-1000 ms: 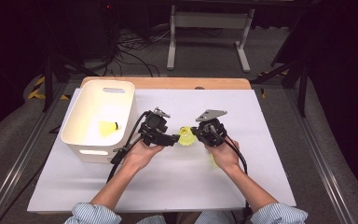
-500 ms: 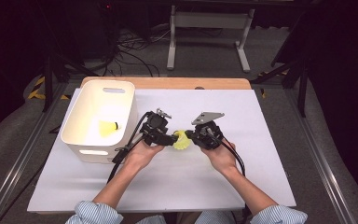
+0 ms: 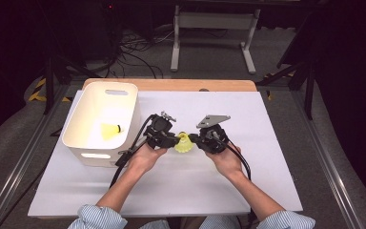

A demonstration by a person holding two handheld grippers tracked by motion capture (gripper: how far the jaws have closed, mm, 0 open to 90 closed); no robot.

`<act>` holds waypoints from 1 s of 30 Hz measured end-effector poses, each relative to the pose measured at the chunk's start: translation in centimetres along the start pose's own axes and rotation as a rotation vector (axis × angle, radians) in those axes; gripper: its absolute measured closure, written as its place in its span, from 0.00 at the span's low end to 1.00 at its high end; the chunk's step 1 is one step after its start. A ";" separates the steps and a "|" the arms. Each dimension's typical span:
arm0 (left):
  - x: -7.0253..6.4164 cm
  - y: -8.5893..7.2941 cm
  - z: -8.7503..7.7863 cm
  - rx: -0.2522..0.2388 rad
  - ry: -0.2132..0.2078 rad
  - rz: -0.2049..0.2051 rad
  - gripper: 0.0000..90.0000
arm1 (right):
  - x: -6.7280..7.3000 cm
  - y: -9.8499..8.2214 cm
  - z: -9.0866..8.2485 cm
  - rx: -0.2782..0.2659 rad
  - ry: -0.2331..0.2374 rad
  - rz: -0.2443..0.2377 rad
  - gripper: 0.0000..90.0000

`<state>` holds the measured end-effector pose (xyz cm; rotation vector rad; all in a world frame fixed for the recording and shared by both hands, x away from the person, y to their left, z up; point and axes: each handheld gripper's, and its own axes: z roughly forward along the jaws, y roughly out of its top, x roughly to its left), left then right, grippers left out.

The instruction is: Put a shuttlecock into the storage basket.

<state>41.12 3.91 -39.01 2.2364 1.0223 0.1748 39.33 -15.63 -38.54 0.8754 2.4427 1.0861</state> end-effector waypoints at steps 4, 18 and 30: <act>-0.1 0.0 0.0 0.004 0.009 0.011 0.88 | 0.1 0.0 0.1 0.001 0.006 0.002 1.00; -0.7 0.4 -0.2 0.018 0.083 0.053 0.99 | 0.1 0.0 0.2 -0.001 0.033 0.023 0.88; -0.6 0.7 -0.7 0.023 0.099 0.062 0.99 | -0.3 -0.5 -1.2 -0.059 0.043 0.045 0.49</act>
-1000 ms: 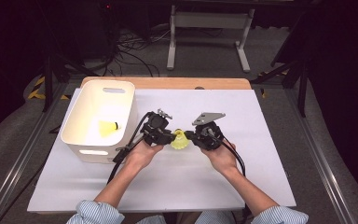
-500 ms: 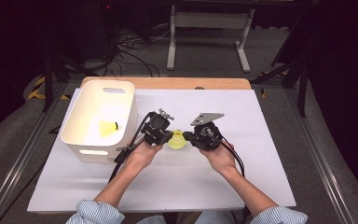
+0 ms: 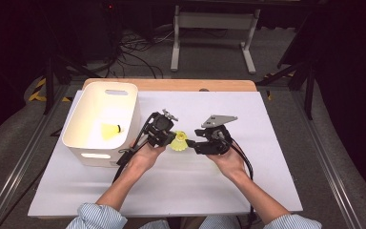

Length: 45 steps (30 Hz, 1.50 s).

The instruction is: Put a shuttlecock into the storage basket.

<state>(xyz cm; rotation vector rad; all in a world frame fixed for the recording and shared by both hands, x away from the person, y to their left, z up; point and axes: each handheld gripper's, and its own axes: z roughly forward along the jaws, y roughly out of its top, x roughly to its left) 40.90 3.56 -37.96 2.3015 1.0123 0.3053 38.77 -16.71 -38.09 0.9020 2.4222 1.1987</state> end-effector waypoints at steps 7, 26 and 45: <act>0.1 0.0 -0.3 0.007 -0.015 -0.001 0.99 | -0.5 -1.0 -1.4 -0.038 -0.041 0.009 0.34; 0.4 0.2 -1.4 -0.005 -0.044 -0.023 0.99 | -1.8 -4.3 -5.9 -0.119 -0.106 0.035 0.28; 0.7 0.0 -2.7 -0.023 -0.036 -0.025 0.99 | -3.3 -8.7 -8.6 -0.185 -0.180 0.085 0.23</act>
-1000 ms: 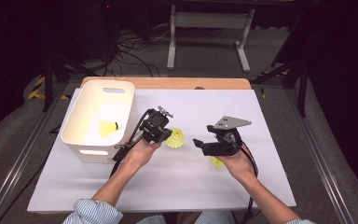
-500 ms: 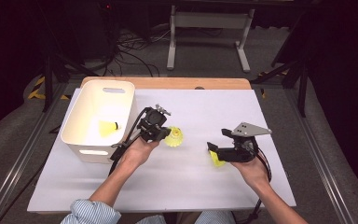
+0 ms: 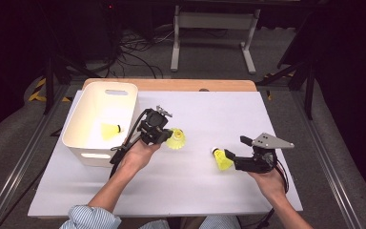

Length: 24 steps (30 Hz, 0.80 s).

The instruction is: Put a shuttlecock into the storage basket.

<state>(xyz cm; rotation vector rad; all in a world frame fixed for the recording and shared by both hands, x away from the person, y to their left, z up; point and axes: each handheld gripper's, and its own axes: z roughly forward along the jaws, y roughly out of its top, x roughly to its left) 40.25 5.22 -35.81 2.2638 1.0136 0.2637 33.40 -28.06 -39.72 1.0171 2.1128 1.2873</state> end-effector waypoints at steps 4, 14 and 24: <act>0.0 0.0 -0.1 0.000 -0.001 -0.003 0.99 | -0.3 -0.6 -0.3 -0.003 -0.008 0.013 0.21; 0.2 -0.1 -0.9 -0.014 -0.007 -0.011 0.99 | -1.2 -2.3 -1.4 -0.030 -0.038 0.036 0.18; 0.4 0.0 -1.8 -0.022 -0.010 -0.021 0.99 | -2.1 -5.1 -2.6 -0.067 -0.081 0.076 0.16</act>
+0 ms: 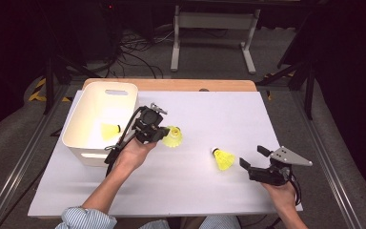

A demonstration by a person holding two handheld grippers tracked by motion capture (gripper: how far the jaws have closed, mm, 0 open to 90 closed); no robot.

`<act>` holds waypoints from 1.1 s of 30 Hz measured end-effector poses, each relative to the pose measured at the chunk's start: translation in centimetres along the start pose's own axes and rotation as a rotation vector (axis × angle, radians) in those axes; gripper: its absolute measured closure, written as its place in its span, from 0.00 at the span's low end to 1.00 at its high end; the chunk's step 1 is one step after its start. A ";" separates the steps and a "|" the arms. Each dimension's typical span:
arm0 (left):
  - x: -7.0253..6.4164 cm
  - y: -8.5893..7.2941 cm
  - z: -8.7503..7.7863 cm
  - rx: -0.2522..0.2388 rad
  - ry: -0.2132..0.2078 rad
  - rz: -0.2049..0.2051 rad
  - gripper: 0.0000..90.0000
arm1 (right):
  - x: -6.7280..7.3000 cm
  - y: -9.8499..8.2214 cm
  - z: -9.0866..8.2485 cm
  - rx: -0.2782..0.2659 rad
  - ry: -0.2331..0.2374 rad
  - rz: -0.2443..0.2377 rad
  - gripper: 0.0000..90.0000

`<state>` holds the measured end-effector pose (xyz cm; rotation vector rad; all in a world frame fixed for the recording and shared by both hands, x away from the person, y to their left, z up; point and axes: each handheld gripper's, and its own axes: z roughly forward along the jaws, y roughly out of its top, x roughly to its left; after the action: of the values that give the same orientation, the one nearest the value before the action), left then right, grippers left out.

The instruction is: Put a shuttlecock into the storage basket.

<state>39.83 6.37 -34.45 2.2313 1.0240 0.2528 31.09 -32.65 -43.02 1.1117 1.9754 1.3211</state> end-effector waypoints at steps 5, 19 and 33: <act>0.1 0.2 -0.4 0.001 0.010 0.007 0.99 | -0.3 -1.2 -0.6 -0.012 -0.010 0.011 0.15; 0.7 0.5 -1.8 -0.017 -0.006 -0.014 0.99 | -0.1 -2.2 -0.9 -0.002 -0.017 -0.004 0.16; 1.8 1.0 -3.0 -0.036 -0.002 -0.027 0.99 | -0.1 -2.3 -0.7 0.004 -0.014 0.002 0.16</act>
<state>40.41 8.68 -31.68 2.1835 1.0404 0.2555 29.84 -33.51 -44.90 1.1222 1.9678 1.3075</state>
